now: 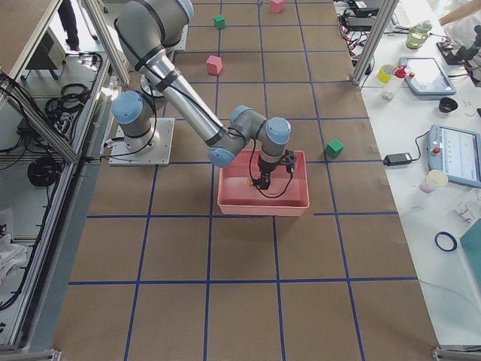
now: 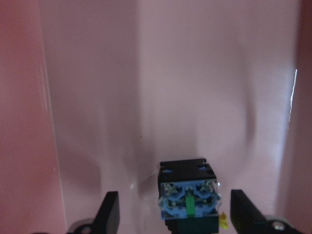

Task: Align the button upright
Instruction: 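Lower the right gripper into the bin and grasp the switch body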

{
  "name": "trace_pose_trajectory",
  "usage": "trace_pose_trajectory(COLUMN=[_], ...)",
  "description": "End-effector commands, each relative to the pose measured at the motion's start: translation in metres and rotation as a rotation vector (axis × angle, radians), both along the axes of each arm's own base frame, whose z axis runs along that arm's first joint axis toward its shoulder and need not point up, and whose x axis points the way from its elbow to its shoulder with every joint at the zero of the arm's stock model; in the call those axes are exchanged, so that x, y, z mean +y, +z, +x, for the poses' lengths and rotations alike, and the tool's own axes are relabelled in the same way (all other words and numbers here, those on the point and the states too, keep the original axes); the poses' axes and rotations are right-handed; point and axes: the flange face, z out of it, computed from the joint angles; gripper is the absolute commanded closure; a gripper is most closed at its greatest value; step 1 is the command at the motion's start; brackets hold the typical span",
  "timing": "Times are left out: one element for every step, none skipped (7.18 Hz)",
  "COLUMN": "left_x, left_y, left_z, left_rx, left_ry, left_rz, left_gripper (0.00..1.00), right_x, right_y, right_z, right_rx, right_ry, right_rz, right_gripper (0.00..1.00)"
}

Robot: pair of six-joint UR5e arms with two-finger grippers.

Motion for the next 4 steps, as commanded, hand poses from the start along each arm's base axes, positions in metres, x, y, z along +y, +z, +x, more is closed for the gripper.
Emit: trace_pose_trajectory(left_x=[-0.0008, 0.0000, 0.0004, 0.0000], left_y=[-0.0021, -0.0017, -0.0020, -0.0010], left_z=[-0.0011, -0.0009, -0.0020, -0.0019], left_rx=[-0.001, -0.003, 0.001, -0.001], left_ry=[-0.004, -0.004, 0.001, -0.004], left_rz=[0.003, 0.004, 0.007, 0.003], left_gripper=[0.00, 0.00, 0.00, 0.00], right_x=[0.0009, 0.0010, 0.0009, 0.0017], right_y=[0.0001, 0.0000, 0.0028, 0.0049], right_z=[0.0005, 0.0008, 0.0007, 0.0011], right_rx=[0.000, -0.002, -0.001, -0.003], right_ry=[0.000, -0.002, -0.002, 0.002], right_rz=[0.002, 0.002, -0.001, 0.005], right_gripper=[0.74, 0.89, 0.97, 1.00])
